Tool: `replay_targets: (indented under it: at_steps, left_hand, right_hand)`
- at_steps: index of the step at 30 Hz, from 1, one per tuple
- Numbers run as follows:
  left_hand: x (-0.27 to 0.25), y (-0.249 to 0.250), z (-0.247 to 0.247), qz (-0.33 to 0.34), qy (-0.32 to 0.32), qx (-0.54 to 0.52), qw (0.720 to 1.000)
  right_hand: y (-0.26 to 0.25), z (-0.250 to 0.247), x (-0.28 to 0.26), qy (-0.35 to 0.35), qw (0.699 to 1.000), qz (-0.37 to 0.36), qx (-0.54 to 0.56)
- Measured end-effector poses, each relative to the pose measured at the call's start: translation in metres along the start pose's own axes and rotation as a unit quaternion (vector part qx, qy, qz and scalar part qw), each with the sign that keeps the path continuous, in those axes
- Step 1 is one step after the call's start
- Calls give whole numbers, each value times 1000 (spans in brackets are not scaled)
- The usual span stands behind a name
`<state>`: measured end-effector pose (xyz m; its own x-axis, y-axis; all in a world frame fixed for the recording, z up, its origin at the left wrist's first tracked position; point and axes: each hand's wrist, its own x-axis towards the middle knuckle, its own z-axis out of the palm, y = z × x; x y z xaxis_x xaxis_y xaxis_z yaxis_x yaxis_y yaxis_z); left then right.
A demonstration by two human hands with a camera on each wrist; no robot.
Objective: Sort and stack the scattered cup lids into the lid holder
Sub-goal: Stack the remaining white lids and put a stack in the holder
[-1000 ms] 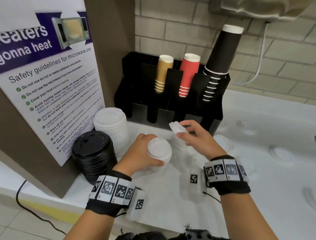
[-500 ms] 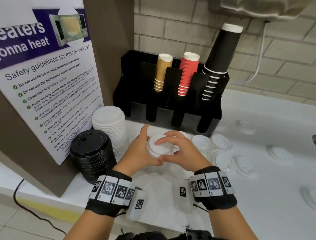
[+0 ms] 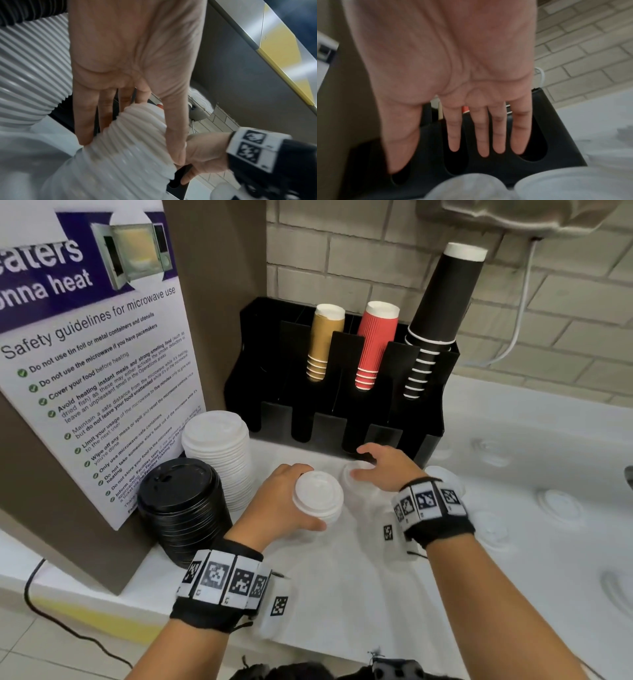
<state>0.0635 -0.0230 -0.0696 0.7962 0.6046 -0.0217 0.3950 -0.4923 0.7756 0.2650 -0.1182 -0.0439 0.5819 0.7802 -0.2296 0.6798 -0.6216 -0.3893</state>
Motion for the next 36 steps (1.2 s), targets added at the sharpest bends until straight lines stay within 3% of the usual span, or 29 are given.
replay_targets:
  at_steps: [3,8,13,16,18,26,36]
  left_hand:
    - [0,1,0,-4,-1,1,1000]
    - [0,0,0,-3,-3,-2,1000]
    - [-1,0,1,1,-2,-12,1000]
    - [-1,-1,1,0,0,-22,1000]
    - [0,-2,2,-1,-1,-18,1000]
    - [1,-5,5,-6,0,-63,998]
    - [4,-10,7,-2,-3,-76,997]
  right_hand:
    - [1,2,16,-71,993,24,-95]
    - [2,9,26,-67,990,1,-122]
    - [10,-6,12,15,998,-25,55]
    - [6,-12,-13,50,968,-58,240]
    - [2,-7,-30,45,948,-97,299]
    - [-20,28,-58,62,950,-180,246]
    - [-36,35,-52,65,954,-216,196]
